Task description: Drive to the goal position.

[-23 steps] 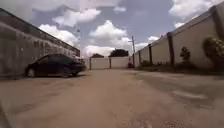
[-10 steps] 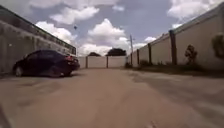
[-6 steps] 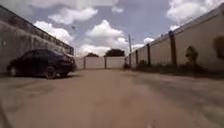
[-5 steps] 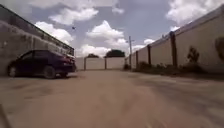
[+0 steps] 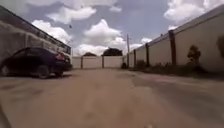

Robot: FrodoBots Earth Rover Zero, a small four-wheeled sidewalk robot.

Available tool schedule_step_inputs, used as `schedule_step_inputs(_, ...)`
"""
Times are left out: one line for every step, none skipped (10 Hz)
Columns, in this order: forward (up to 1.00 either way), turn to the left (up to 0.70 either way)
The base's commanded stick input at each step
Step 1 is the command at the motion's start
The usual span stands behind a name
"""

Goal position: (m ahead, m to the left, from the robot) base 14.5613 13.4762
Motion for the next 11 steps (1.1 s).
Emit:
schedule_step_inputs(0.60,-0.11)
schedule_step_inputs(0.60,-0.11)
schedule_step_inputs(0.60,-0.11)
schedule_step_inputs(0.60,-0.11)
schedule_step_inputs(0.60,-0.12)
schedule_step_inputs(0.60,-0.15)
schedule_step_inputs(0.60,-0.11)
schedule_step_inputs(0.60,-0.08)
schedule_step_inputs(0.60,-0.09)
schedule_step_inputs(0.60,-0.09)
schedule_step_inputs(0.60,-0.09)
